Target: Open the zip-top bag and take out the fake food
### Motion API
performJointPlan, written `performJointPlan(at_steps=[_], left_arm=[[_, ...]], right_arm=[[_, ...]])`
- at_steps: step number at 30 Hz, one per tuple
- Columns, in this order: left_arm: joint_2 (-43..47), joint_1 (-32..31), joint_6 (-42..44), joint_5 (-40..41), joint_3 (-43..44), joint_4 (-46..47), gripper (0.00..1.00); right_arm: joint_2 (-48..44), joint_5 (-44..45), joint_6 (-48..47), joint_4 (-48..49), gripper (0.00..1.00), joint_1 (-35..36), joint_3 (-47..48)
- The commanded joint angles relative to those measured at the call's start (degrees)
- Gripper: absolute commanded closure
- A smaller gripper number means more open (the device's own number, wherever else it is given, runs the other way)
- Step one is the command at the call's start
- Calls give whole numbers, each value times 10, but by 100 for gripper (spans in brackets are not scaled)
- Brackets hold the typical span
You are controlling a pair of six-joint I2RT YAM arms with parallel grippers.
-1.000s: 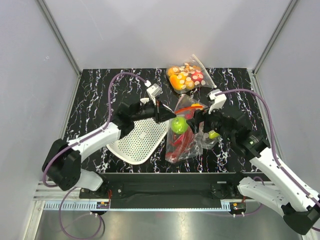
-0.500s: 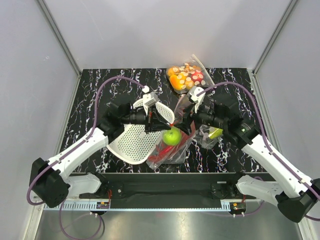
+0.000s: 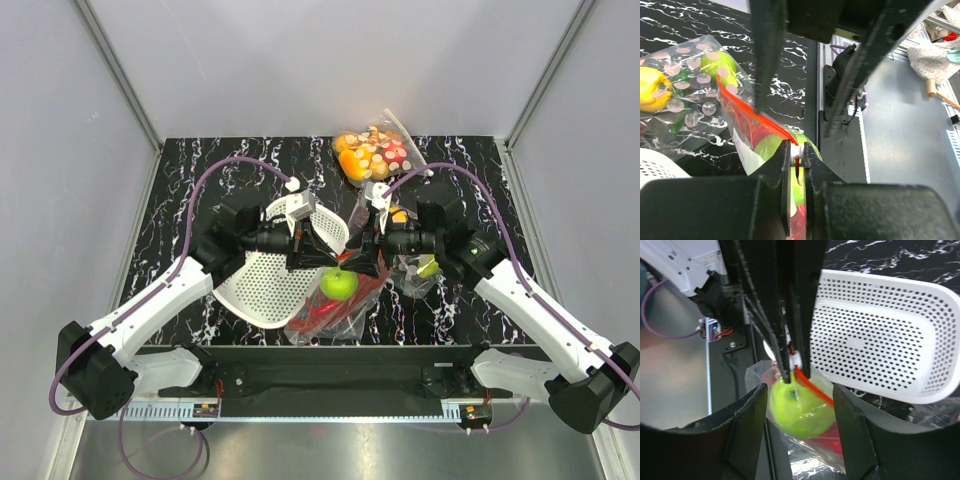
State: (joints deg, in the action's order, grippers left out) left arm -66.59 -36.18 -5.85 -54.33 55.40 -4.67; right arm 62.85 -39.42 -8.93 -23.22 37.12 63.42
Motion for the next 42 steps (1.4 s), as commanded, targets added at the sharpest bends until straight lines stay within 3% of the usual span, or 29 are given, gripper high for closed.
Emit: performJointPlan(at_steps=[1, 16, 29, 40, 41, 42], left_arm=[[19, -2, 20, 3, 30, 16, 100], [26, -6, 16, -44, 31, 18, 100], [23, -16, 38, -30, 47, -36, 100], [29, -19, 43, -34, 57, -42, 100], [29, -19, 44, -32, 57, -44, 100], [30, -19, 44, -31, 56, -44, 100]], right_arm=[[-6, -68, 20, -9, 38, 3, 1], [26, -50, 13, -14, 42, 3, -9], [-28, 14, -9, -13, 37, 3, -1], [36, -56, 4, 0, 29, 3, 5], [41, -58, 4, -2, 29, 3, 3], [42, -60, 4, -2, 36, 3, 1]])
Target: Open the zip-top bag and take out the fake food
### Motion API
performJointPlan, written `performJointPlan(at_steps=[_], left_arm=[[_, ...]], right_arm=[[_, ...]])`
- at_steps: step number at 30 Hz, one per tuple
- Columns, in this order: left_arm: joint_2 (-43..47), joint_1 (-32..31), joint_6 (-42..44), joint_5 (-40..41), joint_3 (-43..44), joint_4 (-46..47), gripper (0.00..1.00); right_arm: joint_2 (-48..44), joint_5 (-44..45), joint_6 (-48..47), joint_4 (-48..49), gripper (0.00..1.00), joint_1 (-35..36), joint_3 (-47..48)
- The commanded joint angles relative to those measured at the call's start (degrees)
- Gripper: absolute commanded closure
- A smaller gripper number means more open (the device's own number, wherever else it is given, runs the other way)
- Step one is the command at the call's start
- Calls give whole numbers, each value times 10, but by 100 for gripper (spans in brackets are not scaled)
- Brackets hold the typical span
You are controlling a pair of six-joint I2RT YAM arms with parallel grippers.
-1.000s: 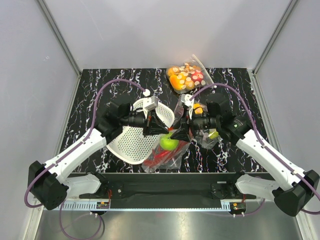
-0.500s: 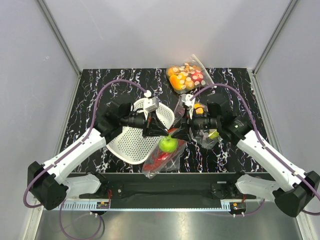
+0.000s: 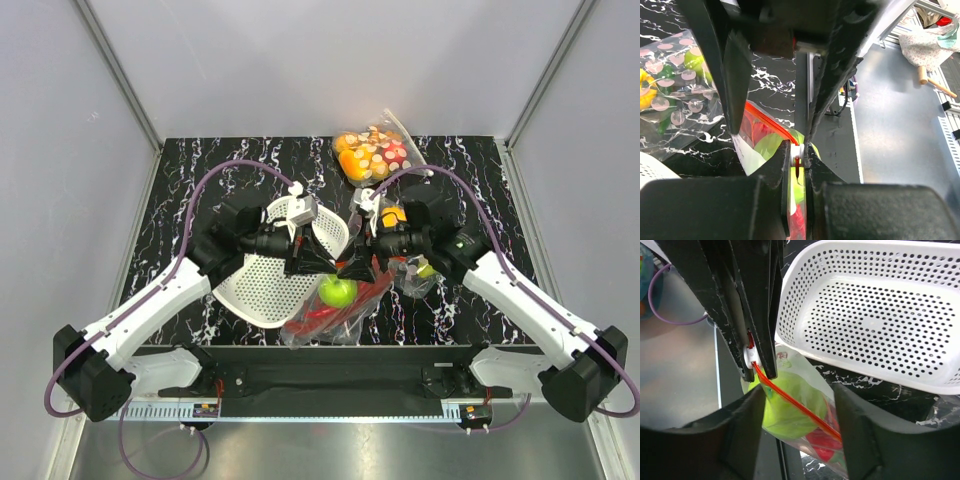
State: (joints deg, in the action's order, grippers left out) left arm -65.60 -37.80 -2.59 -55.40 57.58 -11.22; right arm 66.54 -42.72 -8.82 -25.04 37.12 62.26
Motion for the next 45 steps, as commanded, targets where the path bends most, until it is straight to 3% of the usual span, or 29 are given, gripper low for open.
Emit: performJointPlan(at_steps=[1, 3, 4, 6, 7, 8, 11, 12, 15, 26, 28, 30, 35, 36, 39, 45], left_arm=[[20, -2, 12, -16, 32, 22, 100], [19, -2, 16, -2, 32, 16, 100], [17, -2, 18, 11, 32, 12, 100], [19, -2, 17, 26, 32, 13, 99], [19, -3, 15, 33, 30, 16, 91], [21, -3, 13, 46, 27, 18, 62], [23, -2, 8, 52, 21, 29, 42], [24, -2, 7, 52, 20, 30, 33], [18, -3, 7, 57, 18, 30, 19], [-19, -6, -7, 61, 11, 50, 13], [-22, -10, -13, 57, 10, 63, 15], [-27, -16, -12, 55, 10, 64, 29], [-36, -19, -6, 46, 11, 62, 90], [-34, -20, -3, 47, 10, 60, 100], [-30, -22, 7, 50, 8, 50, 100], [-23, -25, 11, 45, 9, 47, 100]], right_arm=[[4, -35, 6, 17, 40, 3, 10], [-2, -42, 10, 15, 47, 3, 8], [-9, -45, 10, 14, 56, 3, 6], [-15, -44, 9, 1, 62, 3, 7], [-18, -44, 9, -4, 65, 3, 8], [-23, -44, 9, -11, 71, 3, 8], [-33, -40, 16, -10, 100, 3, 1], [-37, -39, 20, -5, 100, 3, -2], [-45, -31, 26, 0, 100, 3, -11], [-72, -4, 41, 9, 100, 3, -17], [-73, -2, 43, 12, 100, 4, -17], [-73, 2, 43, 14, 100, 3, -17], [-68, 3, 46, 5, 97, 3, -10], [-68, 6, 48, 5, 78, 3, -8], [-70, 16, 55, 8, 61, 3, -4], [-84, 28, 67, 37, 56, 3, 2]])
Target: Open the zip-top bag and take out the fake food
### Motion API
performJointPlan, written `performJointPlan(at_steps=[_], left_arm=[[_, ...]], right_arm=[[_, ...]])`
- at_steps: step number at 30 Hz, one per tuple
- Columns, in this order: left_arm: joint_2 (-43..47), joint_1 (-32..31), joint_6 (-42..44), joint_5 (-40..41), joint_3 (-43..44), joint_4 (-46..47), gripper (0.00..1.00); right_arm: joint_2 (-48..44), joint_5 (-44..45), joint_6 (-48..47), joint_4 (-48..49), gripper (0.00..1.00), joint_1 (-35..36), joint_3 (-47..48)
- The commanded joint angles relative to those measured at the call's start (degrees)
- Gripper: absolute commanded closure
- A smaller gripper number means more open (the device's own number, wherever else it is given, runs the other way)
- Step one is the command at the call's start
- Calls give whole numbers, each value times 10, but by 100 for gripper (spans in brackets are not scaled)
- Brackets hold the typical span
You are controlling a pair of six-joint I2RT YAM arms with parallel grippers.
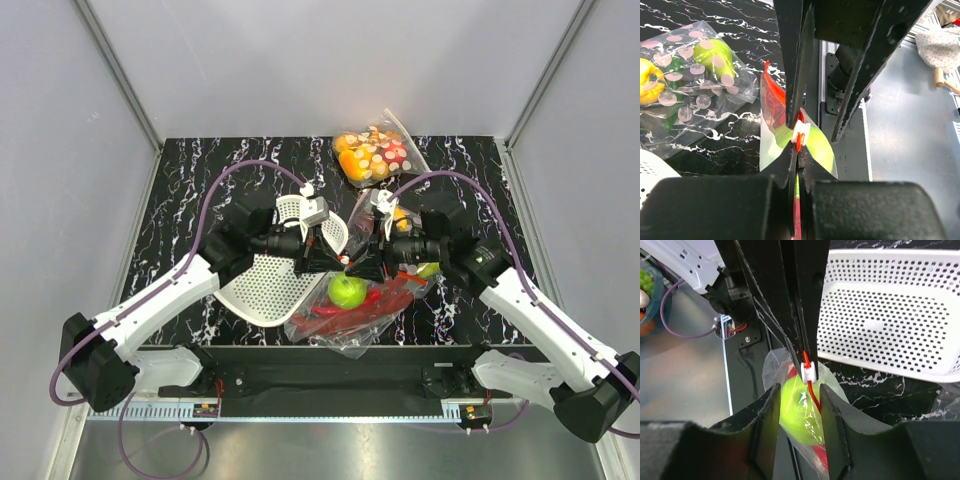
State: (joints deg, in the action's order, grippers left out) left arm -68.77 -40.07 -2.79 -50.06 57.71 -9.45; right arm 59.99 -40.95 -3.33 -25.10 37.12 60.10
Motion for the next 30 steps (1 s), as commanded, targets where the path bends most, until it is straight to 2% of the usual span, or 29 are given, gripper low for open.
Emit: performJointPlan(at_steps=[1, 30], left_arm=[[8, -3, 13, -9, 8, 29, 100], [7, -5, 21, -5, 21, 9, 100]], right_arm=[[-19, 16, 12, 44, 56, 3, 26], [31, -11, -6, 45, 57, 3, 26]])
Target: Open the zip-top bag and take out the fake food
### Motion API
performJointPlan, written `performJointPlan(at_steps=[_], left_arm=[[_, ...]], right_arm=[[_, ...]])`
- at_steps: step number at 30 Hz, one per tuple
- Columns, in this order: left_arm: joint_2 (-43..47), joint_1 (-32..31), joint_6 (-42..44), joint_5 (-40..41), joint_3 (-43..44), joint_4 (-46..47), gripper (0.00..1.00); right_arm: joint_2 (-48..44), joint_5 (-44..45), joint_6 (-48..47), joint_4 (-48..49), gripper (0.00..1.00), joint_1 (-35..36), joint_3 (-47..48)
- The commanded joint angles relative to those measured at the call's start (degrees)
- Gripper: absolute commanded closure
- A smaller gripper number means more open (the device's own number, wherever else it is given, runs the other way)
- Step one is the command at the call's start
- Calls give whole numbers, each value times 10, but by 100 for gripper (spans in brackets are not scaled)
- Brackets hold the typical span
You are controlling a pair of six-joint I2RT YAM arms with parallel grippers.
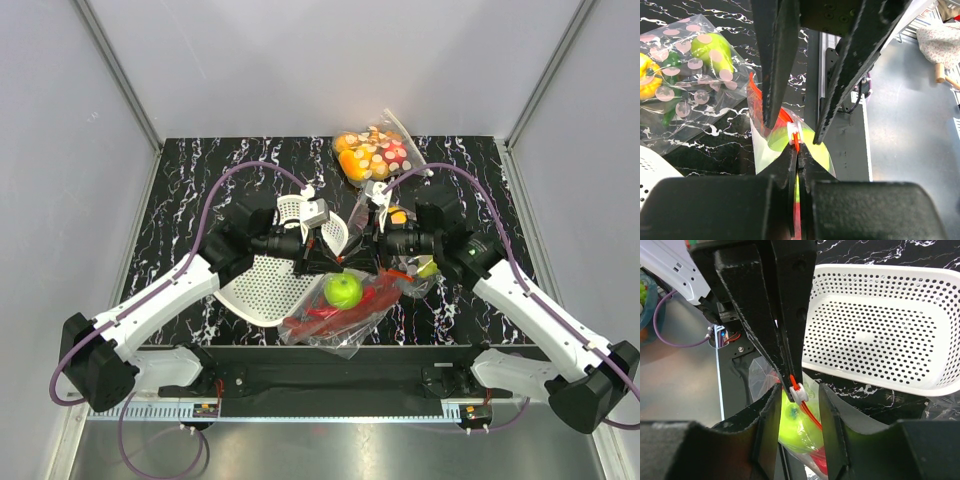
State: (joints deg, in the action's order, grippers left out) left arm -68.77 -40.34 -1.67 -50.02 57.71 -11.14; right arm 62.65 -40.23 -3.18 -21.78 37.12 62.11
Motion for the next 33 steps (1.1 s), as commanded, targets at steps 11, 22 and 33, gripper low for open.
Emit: performJointPlan(at_steps=[11, 22, 33], left_arm=[[7, -2, 11, 4, 21, 26, 100], [39, -2, -11, 61, -10, 78, 100], [77, 30, -74, 132, -48, 148, 100]], right_arm=[[8, -31, -7, 2, 68, 3, 8], [5, 1, -13, -12, 97, 3, 0], [-22, 42, -10, -27, 99, 3, -16]])
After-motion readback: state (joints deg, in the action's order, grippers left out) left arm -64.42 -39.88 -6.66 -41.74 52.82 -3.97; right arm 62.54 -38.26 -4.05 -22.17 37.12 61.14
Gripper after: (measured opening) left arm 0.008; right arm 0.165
